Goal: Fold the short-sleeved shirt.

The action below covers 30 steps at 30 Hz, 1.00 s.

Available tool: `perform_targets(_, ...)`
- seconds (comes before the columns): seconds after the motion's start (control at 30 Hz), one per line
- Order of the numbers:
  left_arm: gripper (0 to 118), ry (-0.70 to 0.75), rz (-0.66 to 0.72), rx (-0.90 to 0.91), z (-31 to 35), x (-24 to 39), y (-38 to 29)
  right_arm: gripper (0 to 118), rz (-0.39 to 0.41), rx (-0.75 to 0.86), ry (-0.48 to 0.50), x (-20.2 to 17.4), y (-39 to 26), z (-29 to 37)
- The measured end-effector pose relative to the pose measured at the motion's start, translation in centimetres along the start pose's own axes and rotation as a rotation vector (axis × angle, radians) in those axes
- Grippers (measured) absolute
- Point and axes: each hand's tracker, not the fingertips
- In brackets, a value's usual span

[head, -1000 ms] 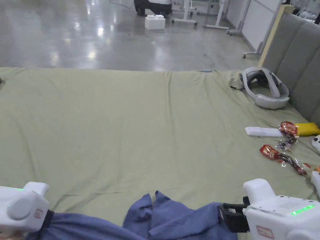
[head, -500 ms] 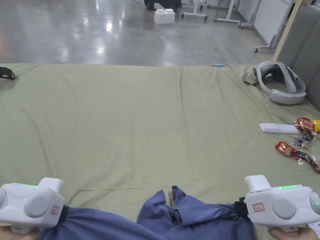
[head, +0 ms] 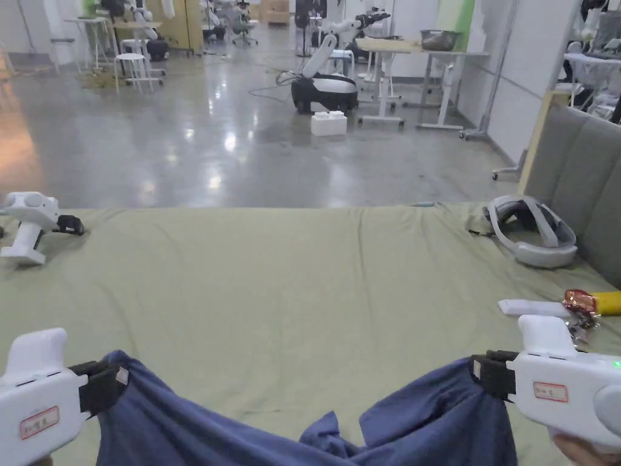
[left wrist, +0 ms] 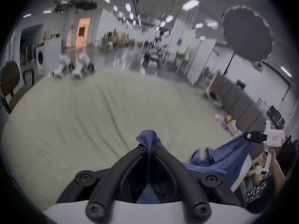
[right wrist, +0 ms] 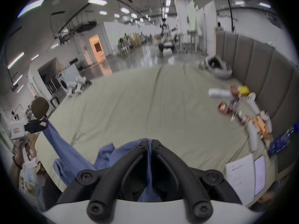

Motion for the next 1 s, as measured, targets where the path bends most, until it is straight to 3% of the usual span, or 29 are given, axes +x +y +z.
perform_targets(0.23,5,0.002,-0.047,0.222,9.6,1.7,9.1,4,-0.025,0.245,-0.003,-0.1,8.9,6.5)
perform_targets(0.47,5,0.035,-0.133,0.437,15.9,3.2,18.4,4,0.058,0.5,-0.04,-4.1,19.2,13.3)
perform_targets(0.53,5,0.042,-0.135,0.442,17.3,3.5,20.2,4,0.043,0.525,-0.017,-4.8,21.9,14.7)
perform_targets(0.67,5,0.092,-0.119,0.53,19.4,3.3,23.9,4,0.088,0.56,-0.042,-5.4,26.9,15.6)
perform_targets(0.77,5,0.123,-0.092,0.555,19.7,2.8,26.5,4,0.101,0.597,-0.121,-6.2,29.9,15.9)
perform_targets(1.0,5,0.204,-0.093,0.527,15.9,2.2,31.4,4,0.117,0.575,-0.202,-6.9,35.3,12.9)
